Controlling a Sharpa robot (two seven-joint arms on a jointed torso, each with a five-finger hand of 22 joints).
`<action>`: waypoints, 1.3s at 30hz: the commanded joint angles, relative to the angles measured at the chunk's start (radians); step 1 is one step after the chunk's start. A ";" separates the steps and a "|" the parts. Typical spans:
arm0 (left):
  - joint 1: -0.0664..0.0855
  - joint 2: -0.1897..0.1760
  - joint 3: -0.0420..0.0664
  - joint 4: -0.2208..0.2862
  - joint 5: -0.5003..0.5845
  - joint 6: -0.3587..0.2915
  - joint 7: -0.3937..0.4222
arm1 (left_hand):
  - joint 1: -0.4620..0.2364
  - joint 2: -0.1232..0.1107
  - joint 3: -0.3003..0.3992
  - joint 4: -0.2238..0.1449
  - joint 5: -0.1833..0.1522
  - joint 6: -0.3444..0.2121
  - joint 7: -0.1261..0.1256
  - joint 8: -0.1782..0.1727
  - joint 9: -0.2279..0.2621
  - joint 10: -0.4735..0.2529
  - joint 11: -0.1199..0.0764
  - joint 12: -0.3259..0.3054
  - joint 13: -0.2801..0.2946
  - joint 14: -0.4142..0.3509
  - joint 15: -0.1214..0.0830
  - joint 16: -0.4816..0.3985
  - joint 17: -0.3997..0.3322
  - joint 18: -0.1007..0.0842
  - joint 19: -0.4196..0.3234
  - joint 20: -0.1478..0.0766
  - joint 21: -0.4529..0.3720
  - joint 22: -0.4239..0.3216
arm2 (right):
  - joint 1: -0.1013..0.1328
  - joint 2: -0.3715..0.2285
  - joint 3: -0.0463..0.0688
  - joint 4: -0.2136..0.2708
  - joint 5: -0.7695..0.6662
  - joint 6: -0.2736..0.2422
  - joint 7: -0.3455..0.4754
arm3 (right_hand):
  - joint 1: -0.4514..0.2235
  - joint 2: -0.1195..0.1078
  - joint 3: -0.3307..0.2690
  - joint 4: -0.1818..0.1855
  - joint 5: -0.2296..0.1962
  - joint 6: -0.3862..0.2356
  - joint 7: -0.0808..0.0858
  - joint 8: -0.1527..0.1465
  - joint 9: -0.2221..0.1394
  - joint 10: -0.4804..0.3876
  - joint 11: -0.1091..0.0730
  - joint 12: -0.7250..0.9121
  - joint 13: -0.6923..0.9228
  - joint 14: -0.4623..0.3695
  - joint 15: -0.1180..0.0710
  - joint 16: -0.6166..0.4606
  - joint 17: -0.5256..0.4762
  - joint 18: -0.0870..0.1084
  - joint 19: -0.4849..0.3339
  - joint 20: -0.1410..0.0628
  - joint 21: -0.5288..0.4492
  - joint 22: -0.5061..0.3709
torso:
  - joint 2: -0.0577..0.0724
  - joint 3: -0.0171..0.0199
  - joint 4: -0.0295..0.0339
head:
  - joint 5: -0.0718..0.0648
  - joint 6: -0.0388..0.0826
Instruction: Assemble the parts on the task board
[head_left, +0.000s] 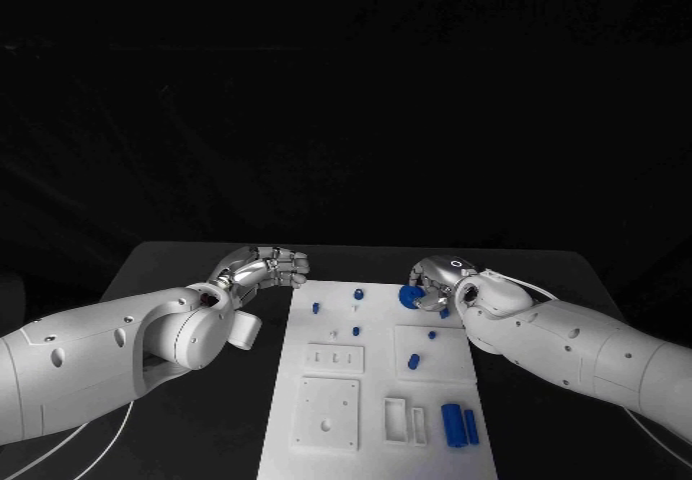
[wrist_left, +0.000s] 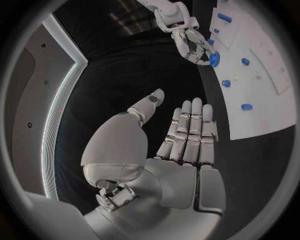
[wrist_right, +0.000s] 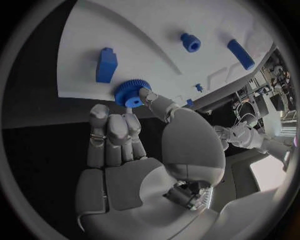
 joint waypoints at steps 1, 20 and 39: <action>0.001 0.000 0.001 0.005 -0.006 0.013 0.006 | -0.007 -0.001 0.003 -0.004 -0.005 -0.003 0.007 -0.003 0.001 -0.006 0.000 -0.005 -0.002 -0.006 -0.002 -0.006 0.000 0.017 -0.006 0.002 -0.007 0.010 | -0.004 0.002 -0.004 0.003 -0.065 -0.009 -0.021 | 0.000 -0.001 0.006 0.003 0.000 0.054 0.014 0.006 0.014 0.003 -0.011 0.000 0.035 0.003 -0.009 -0.004 0.002 0.046 -0.004 -0.003 0.004 0.020 | 0.001 -0.0005 -0.0009 | 0.000 0.002; 0.001 -0.005 0.001 0.000 -0.015 0.009 0.010 | -0.006 0.000 0.003 -0.005 -0.005 -0.003 0.007 -0.004 0.002 -0.005 0.000 -0.005 -0.002 -0.006 -0.002 -0.006 0.000 0.017 -0.006 0.002 -0.007 0.010 | 0.001 -0.051 -0.004 0.178 -0.139 -0.184 -0.096 | -0.019 -0.027 0.021 0.035 0.000 0.077 0.004 0.014 0.023 0.030 -0.021 0.022 0.041 0.008 -0.020 -0.004 0.009 0.046 0.008 -0.008 0.012 0.018 | -0.001 0.0008 -0.0017 | 0.004 0.008; 0.001 0.001 0.001 0.000 -0.015 0.009 0.012 | -0.006 0.000 0.003 -0.005 -0.006 -0.003 0.007 -0.004 0.002 -0.005 0.000 -0.005 -0.001 -0.006 -0.002 -0.006 0.000 0.017 -0.006 0.002 -0.007 0.010 | 0.003 0.050 -0.024 0.202 -0.180 -0.166 -0.119 | -0.018 -0.045 0.032 0.055 0.001 0.080 0.002 0.013 0.025 0.034 -0.023 0.023 0.039 0.010 -0.022 -0.005 0.013 0.046 0.013 -0.011 0.014 0.017 | 0.001 -0.0013 0.0037 | 0.003 0.018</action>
